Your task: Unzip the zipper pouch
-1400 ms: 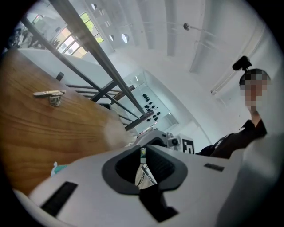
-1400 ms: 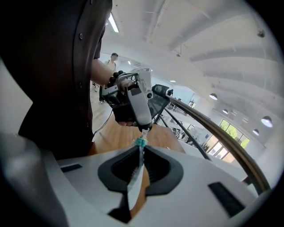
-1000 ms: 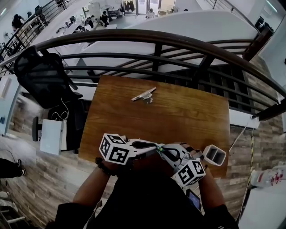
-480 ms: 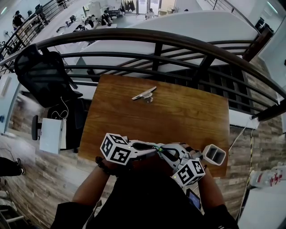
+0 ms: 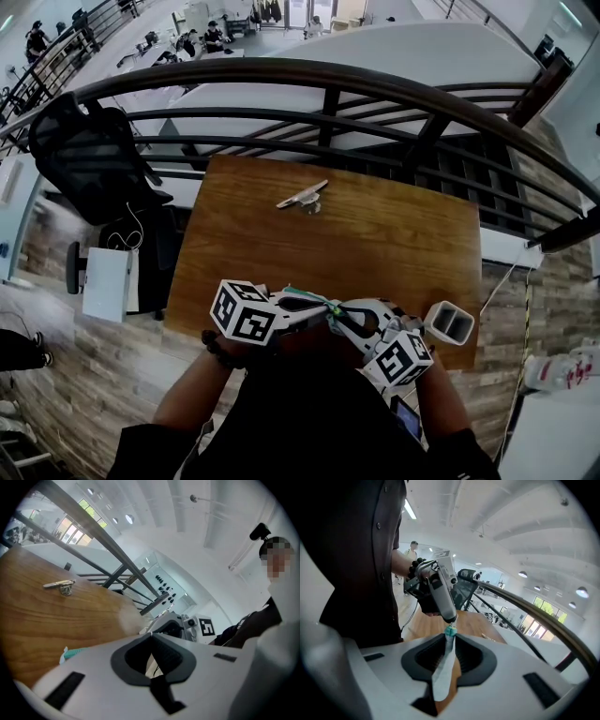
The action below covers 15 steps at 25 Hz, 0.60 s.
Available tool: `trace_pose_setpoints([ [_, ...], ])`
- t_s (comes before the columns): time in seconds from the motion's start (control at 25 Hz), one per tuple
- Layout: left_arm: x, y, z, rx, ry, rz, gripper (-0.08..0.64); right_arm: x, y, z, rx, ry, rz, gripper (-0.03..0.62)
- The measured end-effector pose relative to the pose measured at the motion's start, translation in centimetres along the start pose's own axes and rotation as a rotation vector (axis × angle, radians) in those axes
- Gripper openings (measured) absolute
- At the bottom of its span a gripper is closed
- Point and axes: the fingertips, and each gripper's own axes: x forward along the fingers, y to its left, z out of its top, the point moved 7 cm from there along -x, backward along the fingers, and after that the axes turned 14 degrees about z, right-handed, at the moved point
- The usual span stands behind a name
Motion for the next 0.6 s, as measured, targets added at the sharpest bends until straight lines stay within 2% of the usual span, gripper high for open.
trace_pose_setpoints([
  [0.16,0.12,0.30,0.13,0.038,0.008,0.051,0.014,-0.77,-0.45,0.24,0.100,-0.088,0.009,0.095],
  [0.28,0.36,0.26,0.37,0.008,0.000,0.028,0.014,-0.98,-0.89,0.15,0.158,-0.125,0.017,0.104],
  [0.4,0.45,0.21,0.39,-0.005,-0.002,0.021,0.014,-0.65,-0.84,0.07,0.176,-0.135,0.020,0.103],
  [0.48,0.45,0.19,0.35,0.000,0.000,0.028,0.014,-0.50,-0.75,-0.01,0.170,-0.132,0.012,0.060],
  [0.6,0.36,0.38,0.16,0.004,0.003,0.039,0.014,-0.43,-0.64,-0.01,0.168,-0.140,0.013,0.049],
])
